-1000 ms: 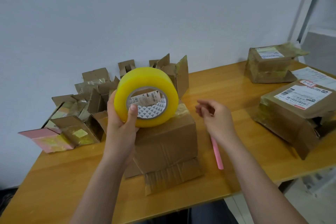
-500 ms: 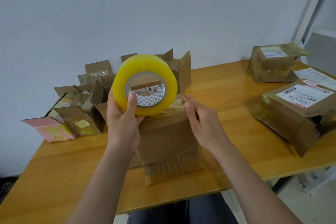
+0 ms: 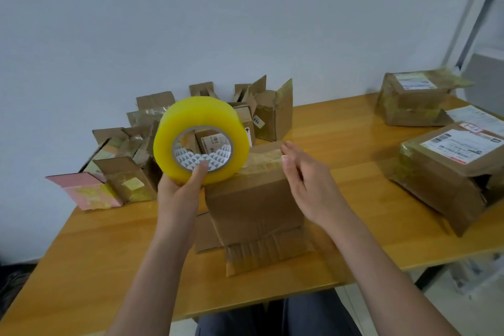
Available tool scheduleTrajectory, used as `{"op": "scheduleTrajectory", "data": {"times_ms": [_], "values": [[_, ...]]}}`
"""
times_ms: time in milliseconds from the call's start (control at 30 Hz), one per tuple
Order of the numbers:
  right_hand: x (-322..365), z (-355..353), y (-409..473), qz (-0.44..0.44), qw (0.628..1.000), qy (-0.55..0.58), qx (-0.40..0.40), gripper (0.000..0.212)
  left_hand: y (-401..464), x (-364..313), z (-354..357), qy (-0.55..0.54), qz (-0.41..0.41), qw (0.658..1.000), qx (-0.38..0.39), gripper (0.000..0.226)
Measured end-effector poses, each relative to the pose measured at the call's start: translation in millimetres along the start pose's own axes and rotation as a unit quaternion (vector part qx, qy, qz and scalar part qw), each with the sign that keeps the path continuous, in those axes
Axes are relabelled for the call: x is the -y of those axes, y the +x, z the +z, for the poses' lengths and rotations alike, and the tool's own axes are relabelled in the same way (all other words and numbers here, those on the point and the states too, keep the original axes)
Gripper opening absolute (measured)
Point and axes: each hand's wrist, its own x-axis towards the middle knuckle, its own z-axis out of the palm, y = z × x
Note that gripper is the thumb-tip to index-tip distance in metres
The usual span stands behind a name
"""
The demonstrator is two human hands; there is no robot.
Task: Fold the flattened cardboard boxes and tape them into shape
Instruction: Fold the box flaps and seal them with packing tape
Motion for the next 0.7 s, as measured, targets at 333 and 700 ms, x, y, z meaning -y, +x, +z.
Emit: {"op": "scheduleTrajectory", "data": {"times_ms": [333, 700], "values": [[-0.3, -0.8, -3.3, 0.025, 0.999, -0.006, 0.029, 0.087, -5.0, 5.0, 14.8, -0.012, -0.007, 1.000, -0.017, 0.025], [5.6, 2.6, 1.9, -0.031, 0.983, -0.155, -0.091, 0.076, -3.3, 13.8, 22.4, -0.011, 0.026, 1.000, 0.013, 0.052]]}}
